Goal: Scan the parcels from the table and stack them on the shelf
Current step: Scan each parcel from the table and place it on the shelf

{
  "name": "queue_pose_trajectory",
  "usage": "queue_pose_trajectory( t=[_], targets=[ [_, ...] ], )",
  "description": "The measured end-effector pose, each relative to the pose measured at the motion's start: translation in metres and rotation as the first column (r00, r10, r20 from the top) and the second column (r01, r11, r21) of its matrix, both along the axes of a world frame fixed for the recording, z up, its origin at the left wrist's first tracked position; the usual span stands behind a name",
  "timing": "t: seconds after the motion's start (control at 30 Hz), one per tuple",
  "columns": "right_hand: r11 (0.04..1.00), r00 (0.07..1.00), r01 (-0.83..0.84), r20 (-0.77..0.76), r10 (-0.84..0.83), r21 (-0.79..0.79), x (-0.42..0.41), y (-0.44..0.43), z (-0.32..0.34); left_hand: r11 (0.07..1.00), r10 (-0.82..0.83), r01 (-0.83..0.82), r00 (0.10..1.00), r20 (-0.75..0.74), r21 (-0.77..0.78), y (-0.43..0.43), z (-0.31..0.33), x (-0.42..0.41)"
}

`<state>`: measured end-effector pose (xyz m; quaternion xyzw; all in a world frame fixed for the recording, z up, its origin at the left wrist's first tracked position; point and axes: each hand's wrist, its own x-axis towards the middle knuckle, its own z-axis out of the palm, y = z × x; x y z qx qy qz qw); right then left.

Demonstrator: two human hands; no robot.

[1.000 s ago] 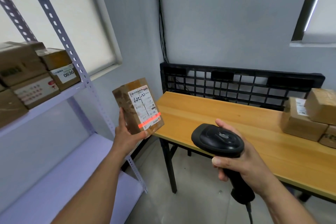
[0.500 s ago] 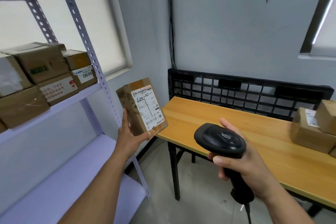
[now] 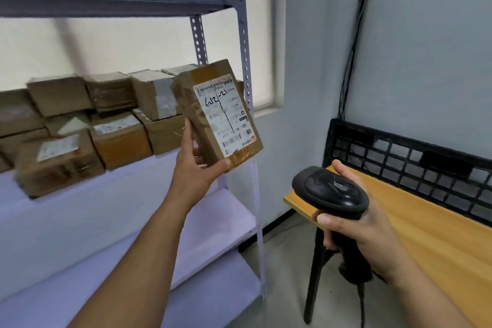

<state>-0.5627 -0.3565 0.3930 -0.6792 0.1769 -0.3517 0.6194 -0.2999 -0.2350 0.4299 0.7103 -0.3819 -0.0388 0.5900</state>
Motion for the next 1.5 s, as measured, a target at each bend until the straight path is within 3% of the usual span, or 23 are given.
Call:
queue_pose_trajectory(
  t=[0.27,0.63,0.83,1.03,1.33,1.5],
  targets=[
    [0.990,0.990,-0.138,0.011,0.138,-0.002,0.076,0.017,0.009,0.971,0.217,-0.222,0.974,-0.061,-0.093,0.067,0.037,0.066],
    [0.979,0.980,-0.201,0.004,0.201,0.043,0.149,0.044,-0.001,0.907,0.408,-0.421,0.892,-0.194,-0.028,0.091,0.056,0.142],
    [0.987,0.988,-0.152,0.004,0.152,0.045,0.162,0.051,-0.005,0.865,0.445,-0.459,0.888,0.114,0.204,0.093,0.046,0.169],
    [0.991,0.991,-0.130,-0.011,0.130,0.020,0.166,0.057,-0.005,0.763,0.518,-0.605,0.783,0.345,0.227,0.087,0.039,0.183],
    [0.996,0.996,-0.086,-0.033,0.086,0.004,0.153,0.062,-0.009,0.728,0.593,-0.679,0.693,0.409,0.096,0.083,0.025,0.167],
    [0.998,0.997,-0.066,-0.025,0.066,0.008,0.138,0.059,-0.013,0.810,0.547,-0.584,0.716,0.434,-0.058,0.075,-0.003,0.125]
  ],
)
